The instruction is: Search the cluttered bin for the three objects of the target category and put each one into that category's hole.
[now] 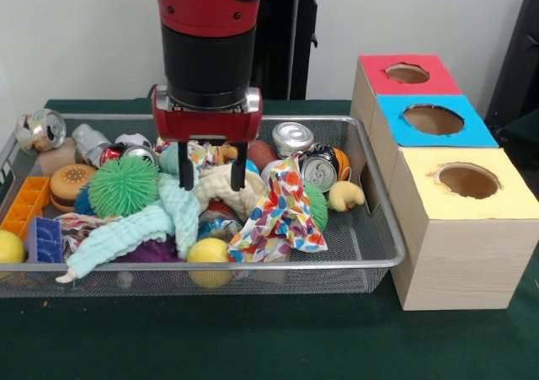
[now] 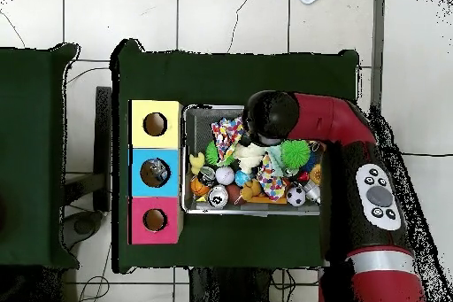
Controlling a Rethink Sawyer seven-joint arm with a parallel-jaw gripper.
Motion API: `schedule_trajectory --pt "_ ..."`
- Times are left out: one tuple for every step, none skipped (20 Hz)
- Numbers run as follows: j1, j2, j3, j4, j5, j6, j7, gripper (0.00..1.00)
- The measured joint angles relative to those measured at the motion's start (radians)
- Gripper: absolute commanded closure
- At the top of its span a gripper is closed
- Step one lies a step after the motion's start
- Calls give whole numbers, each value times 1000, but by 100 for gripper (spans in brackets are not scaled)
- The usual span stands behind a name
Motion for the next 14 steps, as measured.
schedule_trajectory --pt "1 -3 1 7 0 0 0 0" --pt "4 -3 1 9 -2 0 0 0" --pt "6 -3 1 11 -3 0 0 0" --pt "8 -2 1 11 -6 0 0 0" --pt "11 1 -1 10 -12 0 0 0" --pt "14 5 -2 9 -17 0 0 0" --pt "21 14 -6 5 -32 0 0 0" --pt "27 25 -8 0 -47 0 0 0" --pt "32 34 -10 -4 -56 0 0 0" --pt "39 45 -13 -8 -70 0 0 0" --pt "44 54 -15 -12 -79 0 0 0" --pt "50 63 -17 -15 -90 0 0 0" --pt "60 79 -22 -20 -105 0 0 0" --pt "67 90 -25 -22 -115 0 0 0"
